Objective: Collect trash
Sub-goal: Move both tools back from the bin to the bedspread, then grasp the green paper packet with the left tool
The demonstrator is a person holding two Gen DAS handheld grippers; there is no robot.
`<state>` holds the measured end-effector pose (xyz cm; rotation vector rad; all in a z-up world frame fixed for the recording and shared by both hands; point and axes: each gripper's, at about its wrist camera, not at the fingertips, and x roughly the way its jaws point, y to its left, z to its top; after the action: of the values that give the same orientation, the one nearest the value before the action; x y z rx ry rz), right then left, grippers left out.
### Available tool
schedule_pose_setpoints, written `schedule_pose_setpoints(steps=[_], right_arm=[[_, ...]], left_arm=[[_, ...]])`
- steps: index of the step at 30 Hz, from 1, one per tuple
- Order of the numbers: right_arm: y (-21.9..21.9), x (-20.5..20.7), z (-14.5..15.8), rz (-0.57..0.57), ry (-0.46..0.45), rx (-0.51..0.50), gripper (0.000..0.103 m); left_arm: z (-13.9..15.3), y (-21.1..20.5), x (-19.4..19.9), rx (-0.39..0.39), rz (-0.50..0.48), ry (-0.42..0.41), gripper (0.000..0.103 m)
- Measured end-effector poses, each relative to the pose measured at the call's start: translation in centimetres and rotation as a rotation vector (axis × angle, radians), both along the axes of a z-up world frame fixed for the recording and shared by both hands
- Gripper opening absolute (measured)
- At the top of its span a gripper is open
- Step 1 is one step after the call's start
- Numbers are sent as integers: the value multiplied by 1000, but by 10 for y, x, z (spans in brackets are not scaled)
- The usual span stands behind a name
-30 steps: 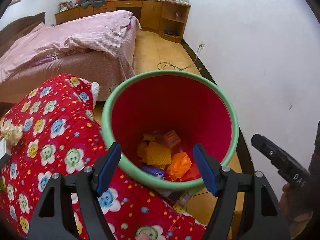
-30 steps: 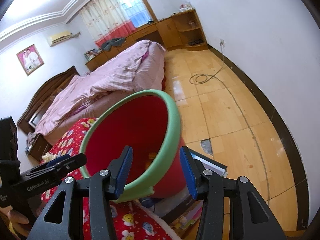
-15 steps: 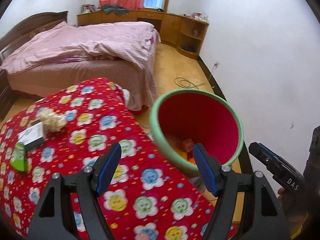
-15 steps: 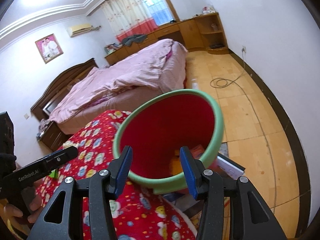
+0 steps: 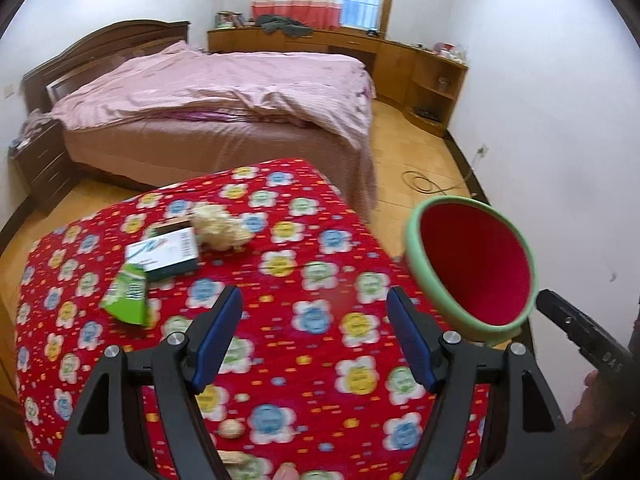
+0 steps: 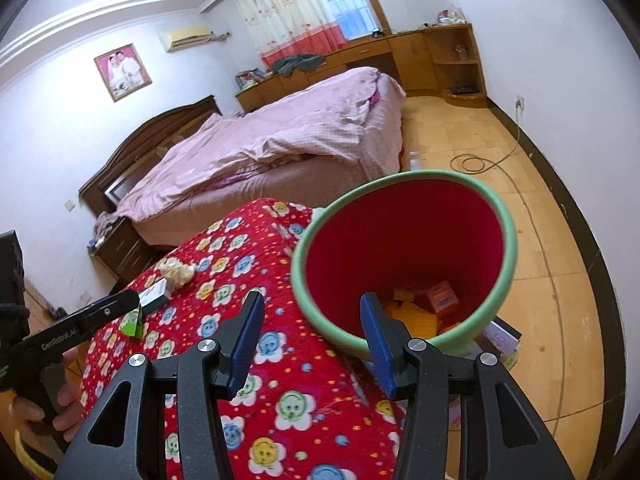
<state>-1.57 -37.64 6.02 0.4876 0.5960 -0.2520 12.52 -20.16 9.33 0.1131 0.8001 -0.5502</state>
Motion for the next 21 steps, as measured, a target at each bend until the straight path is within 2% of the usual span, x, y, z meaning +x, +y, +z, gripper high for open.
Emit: schedule_pose_setpoints(steps=[11, 21], right_arm=[[27, 35, -7, 56, 51, -15, 52], [45, 65, -20, 94, 104, -25, 52]], left_arm=[[-16, 66, 46, 70, 141, -10, 74], [-50, 107, 94, 96, 231, 45, 74]])
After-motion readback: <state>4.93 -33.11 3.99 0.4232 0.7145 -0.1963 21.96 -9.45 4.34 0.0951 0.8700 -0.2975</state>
